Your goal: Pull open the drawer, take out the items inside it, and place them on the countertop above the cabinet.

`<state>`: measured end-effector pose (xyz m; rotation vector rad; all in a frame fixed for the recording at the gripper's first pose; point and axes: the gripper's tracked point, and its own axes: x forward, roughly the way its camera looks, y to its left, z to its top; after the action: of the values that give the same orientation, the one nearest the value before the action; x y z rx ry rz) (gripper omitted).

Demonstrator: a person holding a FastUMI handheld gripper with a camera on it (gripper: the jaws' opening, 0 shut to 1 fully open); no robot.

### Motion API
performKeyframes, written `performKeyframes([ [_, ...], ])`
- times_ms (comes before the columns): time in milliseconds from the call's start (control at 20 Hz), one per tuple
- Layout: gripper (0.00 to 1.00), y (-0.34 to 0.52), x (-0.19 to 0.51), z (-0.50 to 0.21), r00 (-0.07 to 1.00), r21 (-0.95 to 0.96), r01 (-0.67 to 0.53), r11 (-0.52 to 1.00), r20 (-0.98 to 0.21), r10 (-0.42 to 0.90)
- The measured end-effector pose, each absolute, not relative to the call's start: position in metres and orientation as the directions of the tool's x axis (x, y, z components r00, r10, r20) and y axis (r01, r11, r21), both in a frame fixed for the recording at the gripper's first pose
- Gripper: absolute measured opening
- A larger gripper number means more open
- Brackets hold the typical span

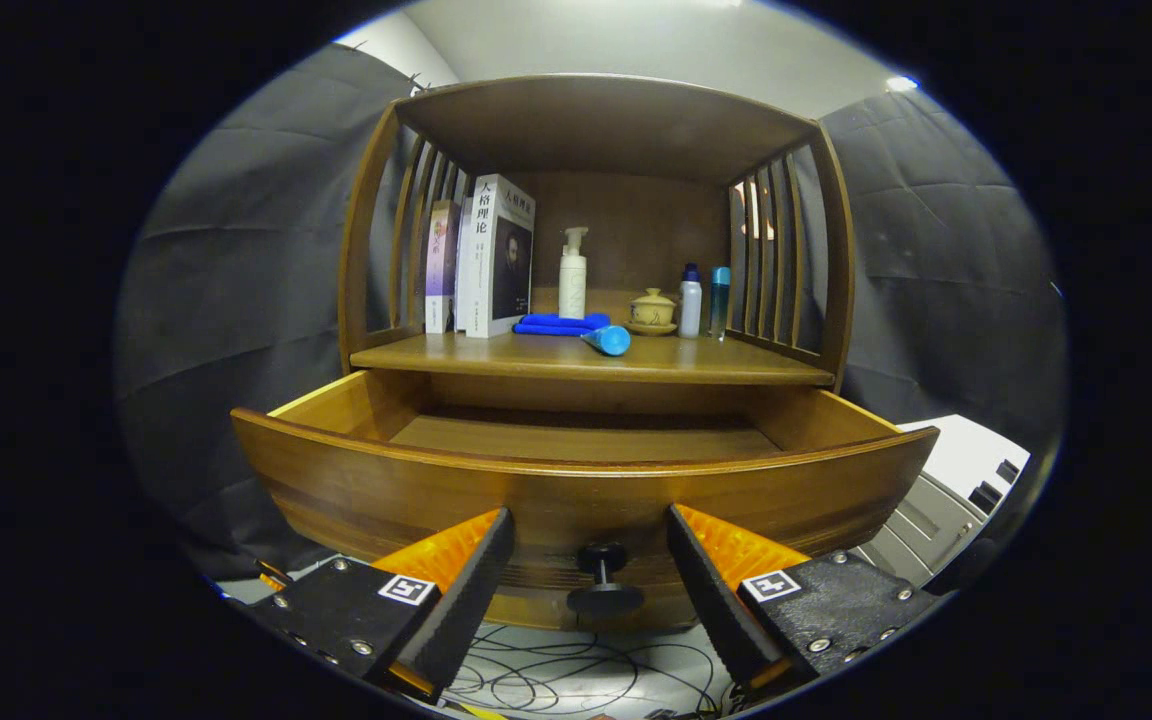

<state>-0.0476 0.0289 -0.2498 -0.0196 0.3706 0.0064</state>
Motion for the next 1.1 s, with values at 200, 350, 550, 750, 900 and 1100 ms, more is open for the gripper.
performKeyframes([
  [200,0.95,0.030,-0.024,-0.258,0.929,-0.015,-0.002,1.000,-0.371,-0.004],
  [350,0.95,0.032,-0.006,-0.262,0.931,-0.015,0.010,1.000,-0.364,-0.015],
  [550,0.95,0.032,0.018,-0.267,0.935,-0.021,0.005,1.000,-0.354,-0.012],
  [750,0.95,0.029,0.042,-0.273,0.939,-0.020,-0.006,1.000,-0.343,-0.001],
  [900,0.95,0.029,0.058,-0.275,0.938,-0.026,-0.008,1.000,-0.346,-0.001],
  [1100,0.95,0.029,0.079,-0.279,0.936,-0.020,-0.008,1.000,-0.353,0.001],
])
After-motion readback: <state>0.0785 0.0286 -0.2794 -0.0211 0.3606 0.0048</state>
